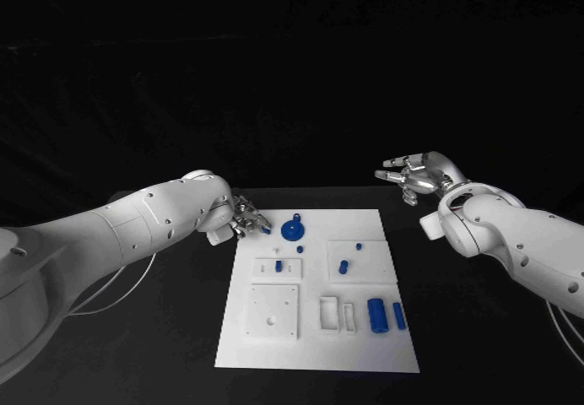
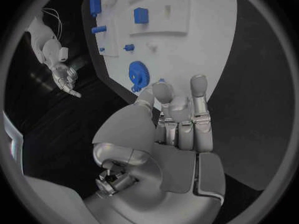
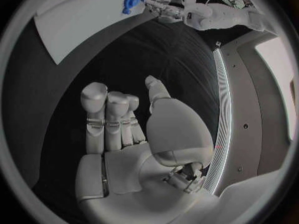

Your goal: Assemble the parts on the task board

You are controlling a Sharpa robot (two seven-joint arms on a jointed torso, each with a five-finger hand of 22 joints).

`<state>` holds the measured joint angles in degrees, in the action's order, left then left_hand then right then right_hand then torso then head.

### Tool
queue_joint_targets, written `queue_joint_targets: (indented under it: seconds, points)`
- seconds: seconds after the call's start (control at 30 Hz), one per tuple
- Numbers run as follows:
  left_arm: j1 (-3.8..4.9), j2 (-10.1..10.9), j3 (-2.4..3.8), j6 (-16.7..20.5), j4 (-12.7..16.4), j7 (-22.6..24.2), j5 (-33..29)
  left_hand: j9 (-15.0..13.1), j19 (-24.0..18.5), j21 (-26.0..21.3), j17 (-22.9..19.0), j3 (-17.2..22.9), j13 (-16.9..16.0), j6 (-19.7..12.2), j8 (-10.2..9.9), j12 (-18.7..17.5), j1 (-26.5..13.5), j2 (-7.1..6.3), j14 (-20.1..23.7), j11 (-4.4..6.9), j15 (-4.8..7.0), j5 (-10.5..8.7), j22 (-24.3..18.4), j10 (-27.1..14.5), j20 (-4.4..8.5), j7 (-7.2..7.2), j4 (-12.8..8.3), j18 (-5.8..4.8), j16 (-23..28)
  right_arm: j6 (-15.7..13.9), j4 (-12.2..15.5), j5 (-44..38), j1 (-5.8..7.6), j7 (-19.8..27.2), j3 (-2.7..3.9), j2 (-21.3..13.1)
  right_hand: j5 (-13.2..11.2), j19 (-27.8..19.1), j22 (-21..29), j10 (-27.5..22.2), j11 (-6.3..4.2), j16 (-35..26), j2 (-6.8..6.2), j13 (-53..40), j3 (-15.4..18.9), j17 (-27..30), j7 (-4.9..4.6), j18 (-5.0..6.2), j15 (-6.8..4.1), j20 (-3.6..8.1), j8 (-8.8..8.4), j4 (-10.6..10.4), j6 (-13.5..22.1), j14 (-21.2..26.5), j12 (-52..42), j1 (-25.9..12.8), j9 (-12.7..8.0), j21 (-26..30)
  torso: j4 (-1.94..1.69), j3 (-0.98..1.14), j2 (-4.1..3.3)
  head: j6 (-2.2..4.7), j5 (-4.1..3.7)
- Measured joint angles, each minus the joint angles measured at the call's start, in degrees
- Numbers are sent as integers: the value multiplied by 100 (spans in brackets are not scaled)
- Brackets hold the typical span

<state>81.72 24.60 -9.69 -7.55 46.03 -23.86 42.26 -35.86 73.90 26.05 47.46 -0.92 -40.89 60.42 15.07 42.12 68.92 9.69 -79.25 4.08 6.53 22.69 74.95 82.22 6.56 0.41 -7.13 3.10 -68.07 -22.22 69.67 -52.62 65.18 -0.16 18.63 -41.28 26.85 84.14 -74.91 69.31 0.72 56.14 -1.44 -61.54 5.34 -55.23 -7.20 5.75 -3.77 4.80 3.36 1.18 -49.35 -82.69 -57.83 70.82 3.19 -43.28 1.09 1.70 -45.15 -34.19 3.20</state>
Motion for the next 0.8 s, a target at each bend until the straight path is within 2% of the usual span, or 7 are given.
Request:
queue_joint_targets:
  seconds: [0.1, 0.2, 0.23, 0.37, 0.53, 0.63, 0.8]
  points:
    - [0, 114, 1, 92, 181, 0, -29, 0, 13, 0, 32, 1, 3, 0, 76, -16, -30, -24, -43, 19, 5, 86, 0, 43, 13, 0, -13, 0, 0, 0, -2, 1, 0, 0, 0, -5, 0, 0, 0, 0, 0, 0, 0, 0, 0, 0, 0, -1, 0, 0, 0, 0, 0, 0, 0, 0, 0, 0, -3, -1, 5, -1, 5]
    - [3, 313, 3, 276, 508, 1, -63, 0, 74, 37, 100, 30, 21, 44, 141, -74, -106, -99, -144, 38, 22, 357, -1, 138, 37, 44, -33, 0, 0, 0, -4, 2, 0, 0, 0, -17, 0, 0, 0, 0, 0, 0, 0, 0, 0, 0, 0, -1, 0, 0, 0, 0, 0, 0, 0, 0, 0, 0, -10, -1, 11, -1, 8]
    - [6, 383, 3, 343, 624, 1, -71, -1, 95, 42, 111, 97, 25, 54, 142, -95, -114, -107, -156, 51, 35, 395, -1, 153, 32, 53, -101, 0, 0, 0, -6, 2, 0, 0, 0, -22, 0, 0, 0, 0, 0, 0, 0, 0, 0, 0, 0, -2, 0, 0, 0, 0, 0, 0, 0, 0, 0, 0, -14, -1, 15, -1, 7]
    - [20, 671, -2, 671, 1122, -9, -101, -1, 117, 43, 165, 273, 24, 76, 165, -183, -184, -169, -215, 50, 53, 570, -1, 154, 52, 76, -207, -1, 0, 0, -17, 3, -1, 0, 0, -49, 0, 0, 0, 0, 0, 0, 0, 0, 0, 0, 0, -2, 0, 0, 0, 0, 0, 0, 0, 0, 0, 0, -41, -7, 35, -19, -20]
    - [35, 1008, -24, 1032, 1743, -59, -123, -2, 146, 43, 231, 334, -11, 85, 252, -249, -254, -239, -265, 50, 62, 824, -1, 155, 42, 84, -218, -1, 0, 0, -34, 6, -1, -3, 0, -62, 0, 0, 0, 0, 0, 0, 0, 0, 0, 0, 0, -3, 0, 0, 0, 0, 0, 0, 0, 0, 0, 0, -88, -16, 68, -59, -43]
    - [40, 1173, -32, 1169, 2068, -107, -121, -5, 166, 43, 262, 407, -39, 85, 377, -282, -316, -301, -265, 70, 62, 1065, -2, 175, 61, 84, -213, -1, 0, 1, -40, 9, -1, -4, 0, -64, 0, 0, 0, 0, 0, 0, 0, 0, 0, 0, 0, -3, 0, 0, 0, 0, 0, 0, 0, 0, 0, 0, -108, -21, 90, -83, -55]
    - [42, 1374, -54, 1307, 2496, -192, -59, -9, 187, 43, 314, 460, -53, 85, 441, -309, -374, -359, -306, 65, 62, 1252, -2, 181, 41, 84, -234, -1, 23, 2, -52, 13, -8, -4, 0, -74, 0, 0, 0, 0, 0, 0, 0, 0, 0, 0, 0, -3, 0, 0, 0, 0, 0, 0, 0, 0, 0, 0, -127, -27, 120, -119, -64]
